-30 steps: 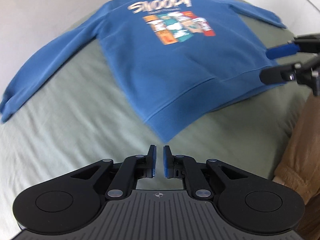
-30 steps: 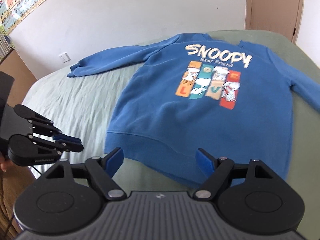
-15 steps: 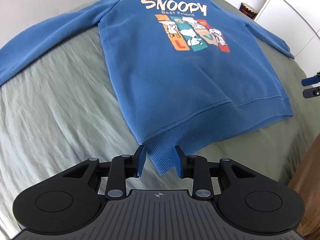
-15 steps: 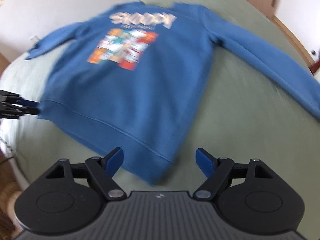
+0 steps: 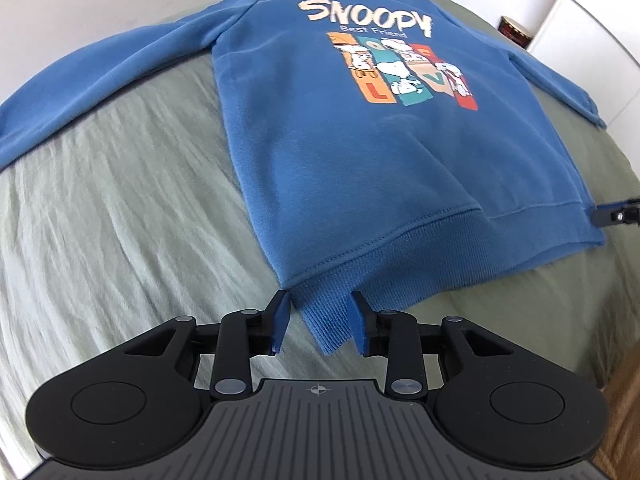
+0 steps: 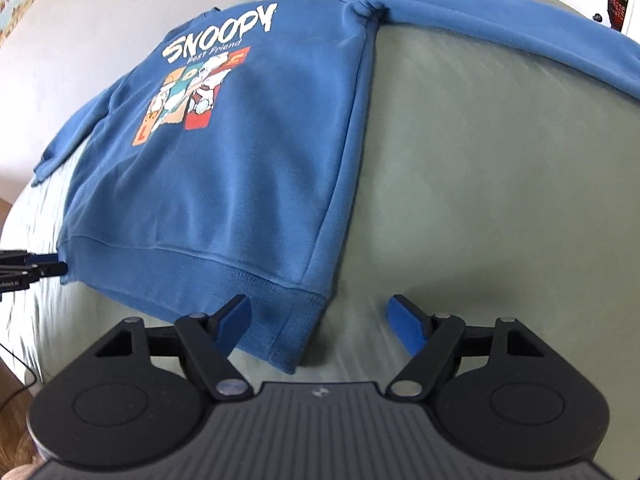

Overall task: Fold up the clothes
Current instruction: 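Grasp the hem with the left gripper while the right gripper grasps the hem beside it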

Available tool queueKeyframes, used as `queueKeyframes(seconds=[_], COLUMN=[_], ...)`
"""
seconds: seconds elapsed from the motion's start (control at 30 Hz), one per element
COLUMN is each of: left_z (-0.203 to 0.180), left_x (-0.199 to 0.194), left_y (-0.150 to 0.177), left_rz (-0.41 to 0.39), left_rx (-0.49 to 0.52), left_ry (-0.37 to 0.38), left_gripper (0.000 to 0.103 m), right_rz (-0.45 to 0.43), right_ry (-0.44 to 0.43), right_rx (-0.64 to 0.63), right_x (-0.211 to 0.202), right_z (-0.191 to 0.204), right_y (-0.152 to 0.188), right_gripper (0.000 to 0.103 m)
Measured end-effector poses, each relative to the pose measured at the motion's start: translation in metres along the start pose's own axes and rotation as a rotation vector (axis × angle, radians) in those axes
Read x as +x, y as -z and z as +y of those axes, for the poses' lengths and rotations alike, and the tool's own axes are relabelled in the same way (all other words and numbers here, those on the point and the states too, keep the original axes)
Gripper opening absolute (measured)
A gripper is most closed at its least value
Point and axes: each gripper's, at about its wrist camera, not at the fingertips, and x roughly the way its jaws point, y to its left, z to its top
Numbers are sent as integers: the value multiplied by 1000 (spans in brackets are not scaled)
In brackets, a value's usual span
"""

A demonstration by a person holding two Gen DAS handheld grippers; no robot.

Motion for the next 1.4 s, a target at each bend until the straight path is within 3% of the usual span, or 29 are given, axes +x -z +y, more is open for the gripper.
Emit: queueKeyframes(seconds=[0.2, 0.27, 0.33, 0.4, 0.53, 0.67, 0.8, 0.93, 1.1, 1.17, 1.2, 1.3, 1.4], left_z=[0, -1, -2, -6, -12, -18, -18, -25, -32, -34, -32, -20, -10], left_x=[5, 5, 6, 5, -2, -22, -43, -27, 5, 4, 1, -5, -22], left_y=[2, 4, 5, 6, 7, 6, 0, 6, 22, 21, 20, 20, 17], left_rz=[-25, -35, -45, -50, -66, -74, -34, 46, 86, 84, 90, 104, 63], left_rx=[-47, -54, -64, -43, -24, 7, 23, 80, 123, 154, 156, 132, 120], left_ry=[-9, -10, -17, -32, -45, -56, -61, -108, -147, -156, -154, -163, -170], left_gripper=[34, 35, 34, 33, 5, 4, 4, 5, 7, 9, 16, 31, 31], right_rz=[-58, -80, -101, -110, -129, -173, -186, -133, -83, -88, -93, -90, -121], right_ry=[-13, -4, 10, 11, 0, -1, 22, 62, 85, 76, 71, 71, 76], right_rx=[34, 41, 51, 88, 126, 103, 44, 11, 48, 62, 65, 49, 24], right_x=[3, 3, 2, 0, -11, -34, -58, -47, -10, -5, -4, -10, -28], right_z=[8, 10, 12, 10, 11, 23, 35, 35, 18, 15, 14, 13, 11], right_y=[12, 17, 21, 23, 22, 19, 10, 7, 19, 21, 22, 20, 15], right_gripper=[61, 53, 34, 22, 11, 8, 8, 8, 9, 10, 11, 24, 25])
